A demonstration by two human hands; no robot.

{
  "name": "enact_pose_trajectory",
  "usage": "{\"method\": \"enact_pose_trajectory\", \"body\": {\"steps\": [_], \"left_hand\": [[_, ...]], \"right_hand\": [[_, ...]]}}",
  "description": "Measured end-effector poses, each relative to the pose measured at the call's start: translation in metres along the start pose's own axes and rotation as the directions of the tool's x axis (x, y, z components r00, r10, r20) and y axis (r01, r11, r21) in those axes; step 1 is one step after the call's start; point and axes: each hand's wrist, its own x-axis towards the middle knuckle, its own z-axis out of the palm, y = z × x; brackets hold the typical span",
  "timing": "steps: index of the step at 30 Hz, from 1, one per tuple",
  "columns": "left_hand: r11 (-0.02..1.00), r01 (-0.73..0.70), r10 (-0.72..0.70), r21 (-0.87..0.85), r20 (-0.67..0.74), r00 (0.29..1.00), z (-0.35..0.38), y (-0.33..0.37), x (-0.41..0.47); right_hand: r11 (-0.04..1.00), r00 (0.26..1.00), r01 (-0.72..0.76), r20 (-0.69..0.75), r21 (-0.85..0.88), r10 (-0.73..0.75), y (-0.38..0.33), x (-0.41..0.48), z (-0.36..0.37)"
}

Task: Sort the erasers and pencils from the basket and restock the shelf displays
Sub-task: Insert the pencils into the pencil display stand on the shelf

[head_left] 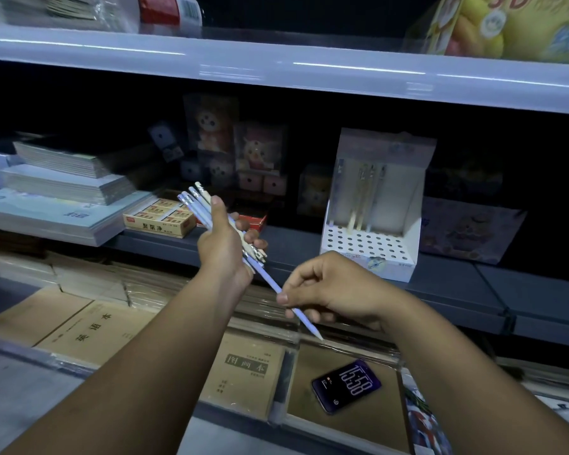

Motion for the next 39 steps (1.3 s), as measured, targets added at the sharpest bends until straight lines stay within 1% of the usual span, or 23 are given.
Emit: {"method": "enact_pose_trajectory", "body": {"steps": [3, 6, 9, 12, 14, 20, 24, 27, 29, 33, 35, 39], "left_hand": [[0.999, -0.029, 0.028, -0.034, -0.033, 0.999, -0.009, 0.009, 0.008], [0.999, -0.047, 0.046, -0.025, -0.054, 0.998, -0.017, 0.013, 0.017], [0.998, -0.055, 0.054, -0.015, -0.037, 0.998, -0.020, 0.015, 0.020], [0.999, -0.040, 0.040, 0.006, -0.005, 0.999, -0.016, 0.011, 0.016], [0.999, -0.036, 0.035, 0.039, 0.012, 0.999, -0.011, 0.004, 0.010], [0.986, -0.005, -0.015, 0.167, 0.119, 0.993, 0.000, -0.016, -0.010], [0.966, 0.007, -0.052, 0.259, 0.169, 0.984, 0.003, -0.026, -0.016], [0.955, 0.010, -0.068, 0.297, 0.187, 0.980, 0.002, -0.031, -0.015], [0.951, 0.006, -0.069, 0.308, 0.195, 0.978, 0.003, -0.034, -0.013], [0.951, 0.012, -0.079, 0.310, 0.203, 0.976, 0.003, -0.036, -0.009], [0.951, 0.022, -0.089, 0.309, 0.204, 0.975, 0.004, -0.037, -0.008], [0.949, 0.037, -0.110, 0.312, 0.220, 0.969, 0.004, -0.040, -0.006]], "right_hand": [[0.998, 0.999, -0.014, 0.038, -0.059, 0.016, 0.007, -0.004, -0.011], [0.998, 1.000, -0.012, 0.007, -0.057, 0.012, 0.013, -0.005, -0.021], [0.999, 0.996, 0.023, -0.084, 0.034, -0.020, 0.016, -0.004, -0.030], [0.973, 0.966, 0.141, -0.240, 0.185, -0.094, 0.016, 0.000, -0.032], [0.947, 0.936, 0.210, -0.330, 0.244, -0.122, 0.016, 0.004, -0.031], [0.922, 0.894, 0.275, -0.424, 0.271, -0.142, 0.015, 0.013, -0.031], [0.925, 0.874, 0.285, -0.464, 0.253, -0.143, 0.016, 0.018, -0.032], [0.922, 0.845, 0.304, -0.515, 0.240, -0.145, 0.014, 0.021, -0.035], [0.914, 0.795, 0.340, -0.588, 0.222, -0.153, 0.012, 0.022, -0.041], [0.914, 0.618, 0.389, -0.769, 0.117, -0.165, 0.011, 0.026, -0.055], [0.924, 0.554, 0.376, -0.815, 0.064, -0.169, 0.011, 0.029, -0.060], [0.945, 0.426, 0.312, -0.874, -0.098, -0.232, 0.018, 0.044, -0.068]]}}
